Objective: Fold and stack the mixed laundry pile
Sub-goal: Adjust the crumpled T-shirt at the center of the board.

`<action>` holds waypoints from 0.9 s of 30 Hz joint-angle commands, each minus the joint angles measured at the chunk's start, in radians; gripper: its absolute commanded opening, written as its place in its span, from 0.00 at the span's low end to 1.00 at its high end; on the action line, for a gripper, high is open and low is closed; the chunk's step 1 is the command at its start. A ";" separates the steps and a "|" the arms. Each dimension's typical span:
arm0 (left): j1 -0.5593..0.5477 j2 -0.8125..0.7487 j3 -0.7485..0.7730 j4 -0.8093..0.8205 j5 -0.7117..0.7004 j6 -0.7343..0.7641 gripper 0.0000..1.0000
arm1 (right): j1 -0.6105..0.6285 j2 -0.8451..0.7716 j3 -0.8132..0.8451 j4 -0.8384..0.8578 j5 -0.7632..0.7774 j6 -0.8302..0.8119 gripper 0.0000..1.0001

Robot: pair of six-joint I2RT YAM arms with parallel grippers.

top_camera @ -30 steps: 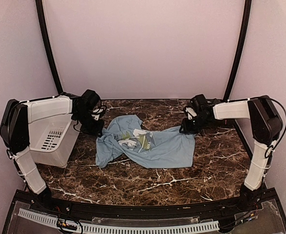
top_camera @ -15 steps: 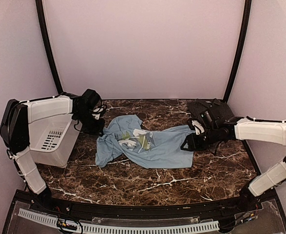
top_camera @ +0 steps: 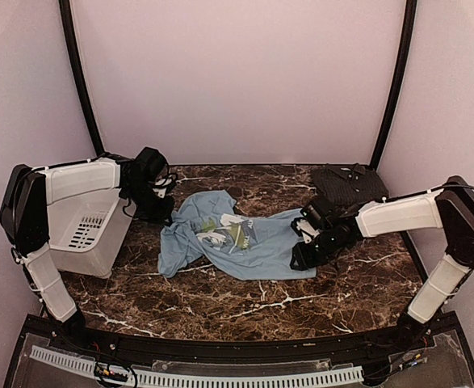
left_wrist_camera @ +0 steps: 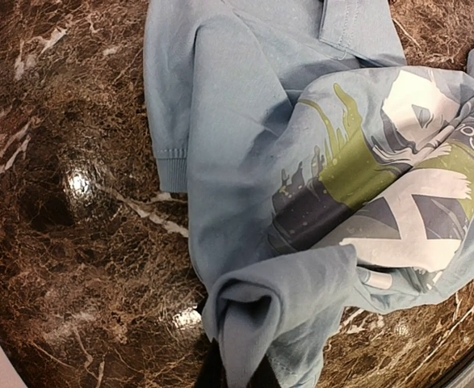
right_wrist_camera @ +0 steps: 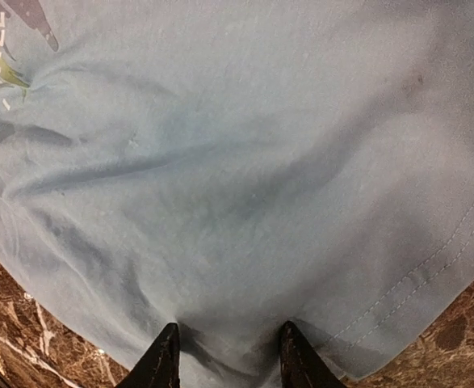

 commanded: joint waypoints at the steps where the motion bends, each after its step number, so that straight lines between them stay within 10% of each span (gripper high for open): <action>1: -0.001 -0.050 0.014 -0.001 0.016 0.007 0.00 | 0.042 0.063 0.018 -0.050 0.106 0.006 0.29; 4: -0.001 -0.065 0.004 0.001 0.018 0.008 0.00 | 0.084 0.044 0.010 -0.082 0.155 0.031 0.00; 15: -0.001 -0.263 -0.098 -0.015 0.081 0.031 0.00 | 0.268 -0.363 0.012 -0.317 0.196 0.213 0.00; 27: 0.005 -0.012 0.139 -0.096 -0.004 0.079 0.00 | -0.151 -0.026 0.251 -0.192 0.029 -0.099 0.00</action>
